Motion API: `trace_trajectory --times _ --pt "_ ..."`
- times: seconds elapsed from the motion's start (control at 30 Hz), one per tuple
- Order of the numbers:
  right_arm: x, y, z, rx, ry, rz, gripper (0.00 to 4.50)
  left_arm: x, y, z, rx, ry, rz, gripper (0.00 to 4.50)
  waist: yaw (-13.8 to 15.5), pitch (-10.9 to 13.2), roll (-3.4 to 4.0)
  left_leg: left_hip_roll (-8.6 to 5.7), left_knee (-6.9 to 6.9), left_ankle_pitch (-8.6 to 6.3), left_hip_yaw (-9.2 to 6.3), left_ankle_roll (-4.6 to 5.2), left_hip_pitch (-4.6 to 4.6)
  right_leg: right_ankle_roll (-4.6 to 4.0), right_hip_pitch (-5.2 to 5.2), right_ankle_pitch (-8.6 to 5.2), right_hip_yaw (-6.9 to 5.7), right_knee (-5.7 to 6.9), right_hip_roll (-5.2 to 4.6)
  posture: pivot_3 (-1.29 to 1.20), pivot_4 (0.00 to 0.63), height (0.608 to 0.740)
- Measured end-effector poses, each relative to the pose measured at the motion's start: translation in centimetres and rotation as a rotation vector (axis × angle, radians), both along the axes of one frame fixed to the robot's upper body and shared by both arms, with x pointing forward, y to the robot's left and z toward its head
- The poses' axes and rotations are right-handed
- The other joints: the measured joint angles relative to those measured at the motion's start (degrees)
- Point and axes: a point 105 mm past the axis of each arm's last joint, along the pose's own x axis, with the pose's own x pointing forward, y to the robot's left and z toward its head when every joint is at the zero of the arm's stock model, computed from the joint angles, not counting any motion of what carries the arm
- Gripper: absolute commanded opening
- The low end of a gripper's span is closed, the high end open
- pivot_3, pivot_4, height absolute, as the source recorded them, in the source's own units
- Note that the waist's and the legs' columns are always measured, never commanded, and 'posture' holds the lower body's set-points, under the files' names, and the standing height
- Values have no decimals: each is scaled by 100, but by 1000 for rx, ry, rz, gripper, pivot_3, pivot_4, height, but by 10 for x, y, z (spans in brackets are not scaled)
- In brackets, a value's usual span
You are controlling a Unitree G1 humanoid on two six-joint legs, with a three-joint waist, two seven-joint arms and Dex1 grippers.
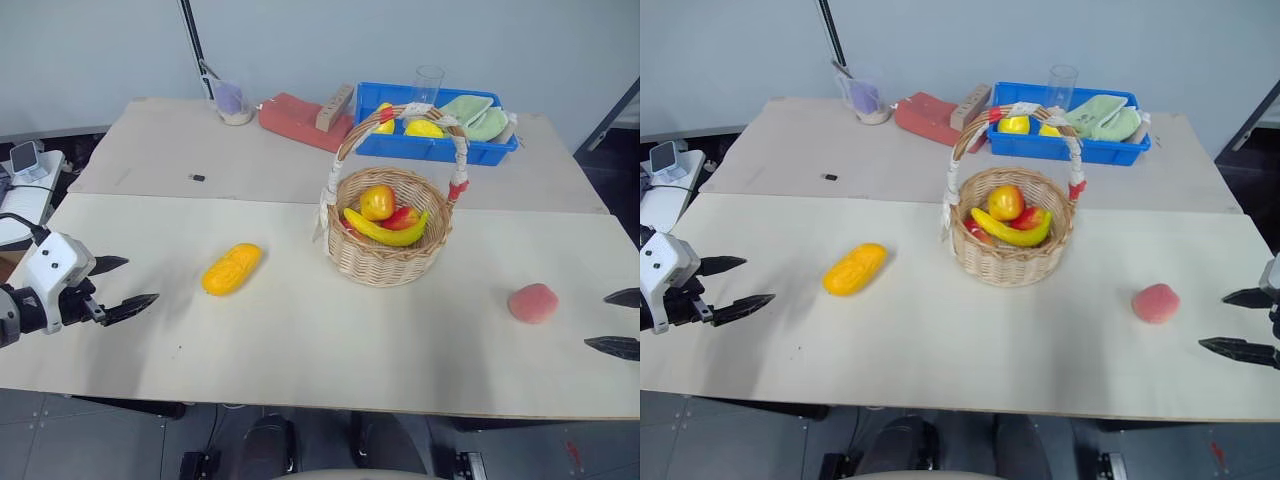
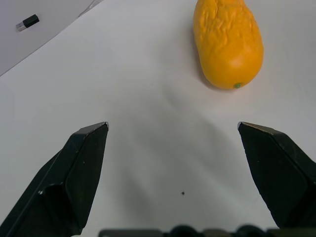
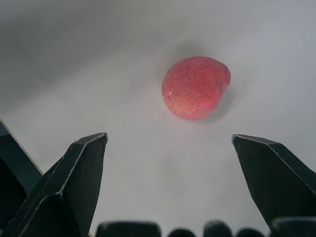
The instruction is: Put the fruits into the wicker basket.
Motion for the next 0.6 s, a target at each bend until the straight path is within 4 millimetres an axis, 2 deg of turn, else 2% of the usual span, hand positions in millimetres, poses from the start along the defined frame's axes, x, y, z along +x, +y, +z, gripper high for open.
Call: trace_trajectory --times 0.2,0.37,0.5,0.6 --pt "0 -1 0 -1 -2 0 4487 1 2 0 -19 -1 18 4500 -2 0 0 0 0 0 0 0 0 0 0 0 0 0 0 0 150 692" --pt "4 5 3 11 -30 25 4487 5 -6 2 -88 -38 21 4500 -2 0 0 1 0 0 -1 0 1 -1 1 1 0 2 1 0 150 692" --pt "16 44 18 90 -100 156 4487 7 -30 3 -201 -52 11 4500 -26 0 0 4 1 0 -8 0 0 -5 1 5 3 8 2 0 150 692" --pt "24 87 37 187 -161 282 4487 11 -51 0 -252 -46 9 4500 -32 0 0 2 1 0 -17 0 -1 -16 1 12 3 10 3 0 150 692"
